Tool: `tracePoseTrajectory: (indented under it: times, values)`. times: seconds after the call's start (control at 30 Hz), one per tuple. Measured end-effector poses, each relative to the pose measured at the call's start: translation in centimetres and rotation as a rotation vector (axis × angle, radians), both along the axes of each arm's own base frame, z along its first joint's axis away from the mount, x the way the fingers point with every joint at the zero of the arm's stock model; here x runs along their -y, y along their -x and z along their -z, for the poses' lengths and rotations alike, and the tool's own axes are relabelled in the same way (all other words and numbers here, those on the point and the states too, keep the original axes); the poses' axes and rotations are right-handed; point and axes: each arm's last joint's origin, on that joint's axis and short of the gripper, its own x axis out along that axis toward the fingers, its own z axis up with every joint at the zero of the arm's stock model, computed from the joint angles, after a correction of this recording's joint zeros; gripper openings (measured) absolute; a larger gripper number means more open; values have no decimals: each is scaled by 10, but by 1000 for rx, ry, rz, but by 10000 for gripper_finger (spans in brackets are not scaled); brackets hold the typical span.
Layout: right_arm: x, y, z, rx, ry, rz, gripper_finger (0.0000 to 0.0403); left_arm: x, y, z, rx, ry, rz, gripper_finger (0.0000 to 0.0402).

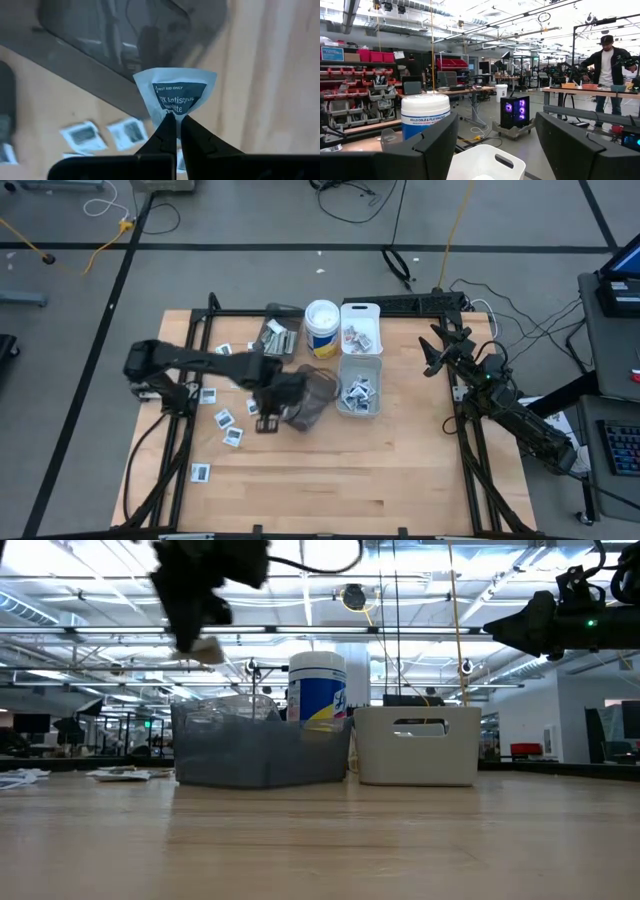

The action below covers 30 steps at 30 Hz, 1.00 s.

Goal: Pick & Place First Aid Supplies
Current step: Put the towelette pack into the bottom black bin

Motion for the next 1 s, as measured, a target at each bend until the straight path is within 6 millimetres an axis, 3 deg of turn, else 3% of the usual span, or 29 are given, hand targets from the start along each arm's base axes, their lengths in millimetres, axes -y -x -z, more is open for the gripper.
tracePoseTrajectory:
  times: [0.37,0.73,1.0]
  values:
    - [0,0,0,0,0,0,263,-53,-54,-6,32,3,31,6]
    - [0,0,0,0,0,0,263,-47,-86,58,6,-25,42,6]
    - [0,0,0,0,0,0,263,-50,-88,96,-4,-90,17,6]
